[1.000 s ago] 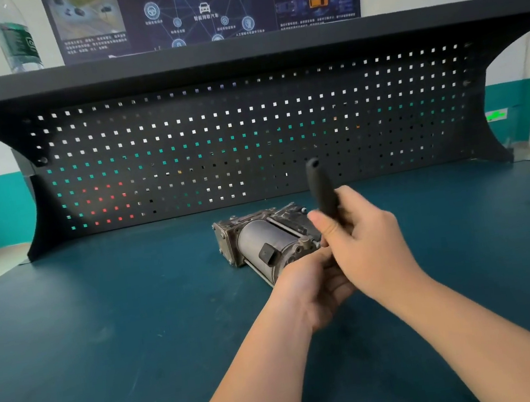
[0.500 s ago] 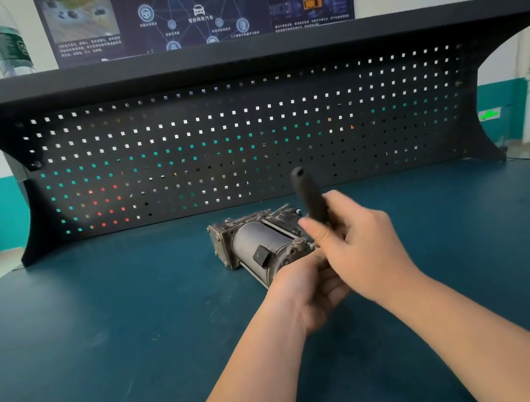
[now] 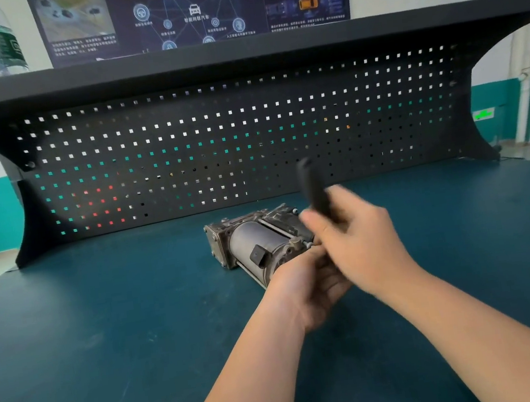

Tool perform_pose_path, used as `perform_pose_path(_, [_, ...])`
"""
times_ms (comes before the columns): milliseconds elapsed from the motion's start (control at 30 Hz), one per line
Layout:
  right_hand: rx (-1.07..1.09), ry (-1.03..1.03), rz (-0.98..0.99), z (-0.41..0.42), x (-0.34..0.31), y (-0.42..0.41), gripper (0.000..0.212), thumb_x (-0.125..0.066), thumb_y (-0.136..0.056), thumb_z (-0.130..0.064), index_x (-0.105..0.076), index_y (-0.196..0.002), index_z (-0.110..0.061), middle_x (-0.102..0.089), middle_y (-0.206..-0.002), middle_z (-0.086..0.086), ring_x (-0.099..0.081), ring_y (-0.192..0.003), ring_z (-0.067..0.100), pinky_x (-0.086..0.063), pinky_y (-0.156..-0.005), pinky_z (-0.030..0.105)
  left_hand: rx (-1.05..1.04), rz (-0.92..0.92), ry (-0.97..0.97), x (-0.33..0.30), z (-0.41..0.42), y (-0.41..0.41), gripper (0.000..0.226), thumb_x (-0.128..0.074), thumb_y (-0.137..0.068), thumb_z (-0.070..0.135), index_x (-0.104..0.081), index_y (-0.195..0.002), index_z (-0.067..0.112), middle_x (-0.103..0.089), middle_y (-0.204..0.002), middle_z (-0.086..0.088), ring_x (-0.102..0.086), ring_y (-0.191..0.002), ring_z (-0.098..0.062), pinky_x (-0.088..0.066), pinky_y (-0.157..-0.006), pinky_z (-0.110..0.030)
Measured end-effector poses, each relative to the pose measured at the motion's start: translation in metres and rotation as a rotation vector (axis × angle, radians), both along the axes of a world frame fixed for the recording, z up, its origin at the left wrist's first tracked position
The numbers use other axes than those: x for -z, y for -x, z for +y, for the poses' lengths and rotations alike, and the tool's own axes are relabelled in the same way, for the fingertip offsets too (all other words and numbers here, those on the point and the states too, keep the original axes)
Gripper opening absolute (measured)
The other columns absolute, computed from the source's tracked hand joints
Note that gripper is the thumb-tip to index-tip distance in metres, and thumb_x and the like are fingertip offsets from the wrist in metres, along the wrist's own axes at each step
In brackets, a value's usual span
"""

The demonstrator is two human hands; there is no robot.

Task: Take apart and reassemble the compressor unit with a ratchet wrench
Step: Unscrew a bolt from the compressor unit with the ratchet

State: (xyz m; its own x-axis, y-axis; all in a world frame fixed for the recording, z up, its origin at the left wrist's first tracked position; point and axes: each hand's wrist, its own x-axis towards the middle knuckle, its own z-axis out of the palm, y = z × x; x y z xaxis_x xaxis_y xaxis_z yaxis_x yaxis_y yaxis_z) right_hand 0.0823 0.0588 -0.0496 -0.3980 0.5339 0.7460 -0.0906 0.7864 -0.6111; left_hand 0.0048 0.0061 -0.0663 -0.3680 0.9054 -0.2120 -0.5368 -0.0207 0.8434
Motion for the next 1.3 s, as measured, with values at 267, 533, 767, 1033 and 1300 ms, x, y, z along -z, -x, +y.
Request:
perform_pose_path(267, [-0.026,0.749,0.319,0.018,-0.004,0.004,0.022,-0.054,-0.094,-0.028,-0.05,-0.076,-0.017,-0.056,-0.056,0.005,-0.04,-0.031,0.007,-0.033,-0.036,0.021,-0.025,-0.048,0.001,0.0,0.0,0.003,0.013,-0.054,-0.092,0.009,-0.062,-0.092,-0.002,-0.069,-0.066,-0.016,-0.069,-0.054,-0.022,-0.058,-0.052,-0.03])
perform_pose_path(533, [-0.127,1.147,0.411,0.027,-0.003,0.002,0.023,-0.049,-0.099,-0.026,-0.049,-0.082,-0.01,-0.054,-0.062,0.007,-0.033,-0.026,0.003,-0.028,-0.03,0.012,-0.164,-0.113,-0.044,0.001,0.003,0.005,0.019,-0.054,-0.094,0.02,-0.061,-0.092,0.002,-0.071,-0.072,-0.015,-0.069,-0.06,-0.021,-0.058,-0.051,-0.028])
perform_pose_path(767, [0.016,0.887,0.273,0.022,-0.011,-0.005,0.024,-0.051,-0.097,-0.028,-0.052,-0.08,-0.011,-0.059,-0.056,0.005,-0.033,-0.027,0.006,-0.028,-0.032,0.018,-0.13,-0.159,-0.024,-0.002,0.0,-0.001,0.02,-0.05,-0.095,0.012,-0.06,-0.082,0.002,-0.071,-0.066,-0.013,-0.069,-0.054,-0.02,-0.057,-0.049,-0.028])
perform_pose_path(1033, [0.275,0.627,0.009,0.036,-0.023,-0.022,0.023,-0.051,-0.084,-0.029,-0.054,-0.069,-0.012,-0.055,-0.037,-0.001,-0.039,-0.027,0.008,-0.03,-0.044,0.024,-0.021,-0.194,0.011,-0.005,-0.004,-0.021,0.017,-0.051,-0.091,0.009,-0.061,-0.081,-0.001,-0.069,-0.064,-0.018,-0.068,-0.051,-0.024,-0.057,-0.047,-0.031])
perform_pose_path(1300, [-0.077,0.918,-0.295,0.055,-0.037,-0.051,0.027,-0.065,-0.082,-0.028,-0.052,-0.063,-0.013,-0.068,-0.059,0.013,-0.043,-0.029,0.009,-0.038,-0.035,0.015,0.021,-0.179,0.065,-0.006,-0.009,-0.02,0.016,-0.056,-0.091,0.01,-0.063,-0.083,-0.002,-0.07,-0.07,-0.019,-0.069,-0.056,-0.026,-0.058,-0.052,-0.033])
